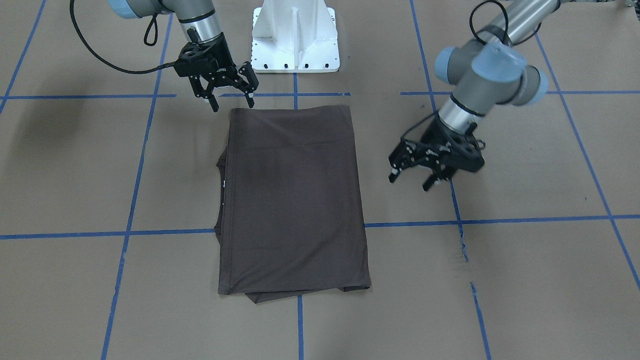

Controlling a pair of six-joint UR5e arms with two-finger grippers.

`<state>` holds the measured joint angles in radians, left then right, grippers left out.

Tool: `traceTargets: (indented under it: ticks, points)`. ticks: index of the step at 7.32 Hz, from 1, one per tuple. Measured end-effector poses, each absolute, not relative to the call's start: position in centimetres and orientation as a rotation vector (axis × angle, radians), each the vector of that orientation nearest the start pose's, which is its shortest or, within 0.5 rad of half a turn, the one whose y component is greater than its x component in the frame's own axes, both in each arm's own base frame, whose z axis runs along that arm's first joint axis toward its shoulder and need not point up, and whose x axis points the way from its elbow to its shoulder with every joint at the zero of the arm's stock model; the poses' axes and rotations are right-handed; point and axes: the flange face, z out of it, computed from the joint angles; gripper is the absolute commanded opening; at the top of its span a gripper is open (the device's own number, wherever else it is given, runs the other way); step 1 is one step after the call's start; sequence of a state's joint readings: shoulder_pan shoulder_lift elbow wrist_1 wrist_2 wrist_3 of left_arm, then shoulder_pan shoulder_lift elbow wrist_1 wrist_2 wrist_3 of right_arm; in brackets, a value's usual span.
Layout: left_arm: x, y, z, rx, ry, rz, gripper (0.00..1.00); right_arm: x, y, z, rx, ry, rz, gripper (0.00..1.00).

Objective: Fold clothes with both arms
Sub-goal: 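Lower the left gripper to the shirt's other near corner beside the right gripper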

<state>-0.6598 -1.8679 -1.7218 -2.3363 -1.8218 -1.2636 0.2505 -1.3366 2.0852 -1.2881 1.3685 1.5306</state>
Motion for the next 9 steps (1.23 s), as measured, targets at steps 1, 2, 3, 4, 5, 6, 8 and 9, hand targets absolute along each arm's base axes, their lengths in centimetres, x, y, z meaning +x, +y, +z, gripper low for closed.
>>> traceTargets:
  ticks: [1,2,3,4,5,6,8,9]
  points:
    - [43.3,-40.9,33.3,0.298,1.210,-0.232,0.72,-46.4,-28.1,27.3,0.333,-0.995,0.306,1.00]
    - [45.8,-37.2,32.9,0.235,1.233,-0.295,0.64,-46.3,-28.4,27.3,0.329,-0.996,0.321,1.00]
    - [48.0,-33.6,32.4,0.173,1.253,-0.345,0.57,-46.3,-28.5,27.4,0.321,-0.999,0.338,1.00]
    - [49.8,-30.5,31.8,0.119,1.260,-0.377,0.55,-46.3,-28.5,27.4,0.318,-0.999,0.347,1.00]
    - [51.1,-28.4,31.7,0.082,1.248,-0.396,0.55,-46.2,-28.5,27.4,0.316,-0.999,0.352,1.00]
    - [51.8,-27.2,31.9,0.067,1.233,-0.406,0.55,-46.2,-28.6,27.5,0.316,-0.998,0.354,1.00]
    - [52.4,-26.6,32.5,0.058,1.213,-0.412,0.55,-46.2,-28.6,27.5,0.316,-0.997,0.355,1.00]
    - [52.4,-26.5,32.7,0.057,1.210,-0.413,0.55,-46.2,-28.6,27.5,0.315,-0.997,0.355,1.00]
